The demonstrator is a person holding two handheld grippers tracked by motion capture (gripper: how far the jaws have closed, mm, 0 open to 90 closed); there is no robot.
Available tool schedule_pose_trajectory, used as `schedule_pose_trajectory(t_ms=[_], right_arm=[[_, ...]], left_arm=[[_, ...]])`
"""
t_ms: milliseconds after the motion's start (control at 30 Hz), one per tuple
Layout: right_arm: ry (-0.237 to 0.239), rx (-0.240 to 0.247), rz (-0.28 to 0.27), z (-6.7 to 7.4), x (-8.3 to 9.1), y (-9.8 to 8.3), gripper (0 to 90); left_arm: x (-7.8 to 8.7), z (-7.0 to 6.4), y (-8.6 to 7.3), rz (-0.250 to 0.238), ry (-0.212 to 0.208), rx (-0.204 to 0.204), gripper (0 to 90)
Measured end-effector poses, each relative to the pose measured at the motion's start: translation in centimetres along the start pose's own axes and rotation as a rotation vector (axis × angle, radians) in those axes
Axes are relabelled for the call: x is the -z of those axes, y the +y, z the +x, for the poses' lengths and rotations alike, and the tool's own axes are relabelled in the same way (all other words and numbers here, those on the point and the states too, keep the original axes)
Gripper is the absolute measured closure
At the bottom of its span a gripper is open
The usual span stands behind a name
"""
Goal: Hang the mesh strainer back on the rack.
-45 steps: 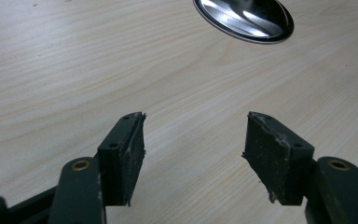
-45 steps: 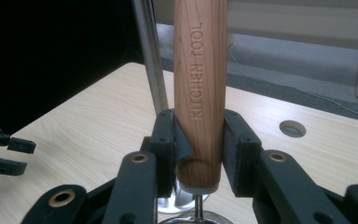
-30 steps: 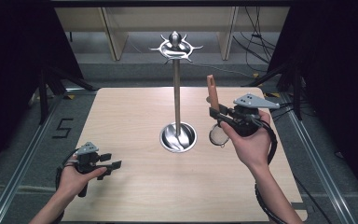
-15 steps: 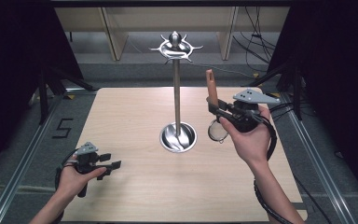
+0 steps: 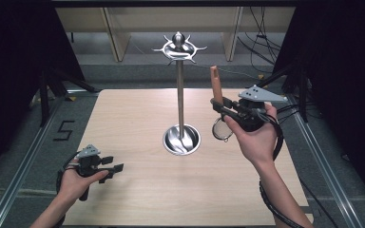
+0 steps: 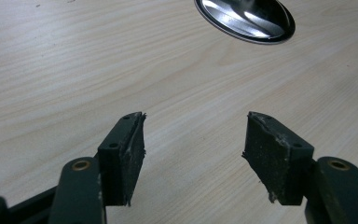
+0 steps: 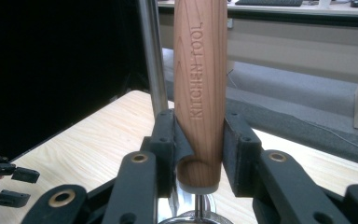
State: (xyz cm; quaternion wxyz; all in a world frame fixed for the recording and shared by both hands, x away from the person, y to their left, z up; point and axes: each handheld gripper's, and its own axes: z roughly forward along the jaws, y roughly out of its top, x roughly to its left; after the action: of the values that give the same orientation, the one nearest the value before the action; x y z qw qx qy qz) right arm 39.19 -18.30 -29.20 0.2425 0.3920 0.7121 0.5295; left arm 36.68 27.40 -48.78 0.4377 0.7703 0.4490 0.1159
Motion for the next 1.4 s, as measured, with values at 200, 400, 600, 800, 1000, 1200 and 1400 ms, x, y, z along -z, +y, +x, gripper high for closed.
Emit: schedule_pose_trajectory(t_ms=[200,400,600,800,1000,1200,1400], right_arm=[[-0.002,0.008,-0.011,0.2,0.1,0.5,69.2],[0.003,0.030,-0.030,0.5,0.1,1.0,69.3],[0.000,0.053,-0.046,0.6,0.0,1.5,69.3],[0.014,0.024,-0.034,1.1,0.0,1.9,69.3],[0.019,0.048,-0.048,1.4,-0.1,2.3,69.3],[0.030,0.059,-0.056,1.7,-0.3,2.6,69.3],[0.038,0.051,-0.051,2.2,-0.4,2.9,69.3]], left_arm=[[0.0,0.0,0.0,-0.001,-0.002,0.000,37.0],[0.0,0.0,0.0,0.000,-0.002,-0.001,37.0],[0.0,0.0,0.0,-0.001,-0.004,-0.002,37.0],[0.0,0.0,0.0,-0.001,-0.005,-0.002,37.0],[0.1,0.0,0.0,-0.001,-0.005,-0.002,37.0],[0.1,0.0,0.0,-0.001,-0.006,-0.003,37.0],[0.1,0.0,0.0,-0.003,-0.005,-0.003,37.0]])
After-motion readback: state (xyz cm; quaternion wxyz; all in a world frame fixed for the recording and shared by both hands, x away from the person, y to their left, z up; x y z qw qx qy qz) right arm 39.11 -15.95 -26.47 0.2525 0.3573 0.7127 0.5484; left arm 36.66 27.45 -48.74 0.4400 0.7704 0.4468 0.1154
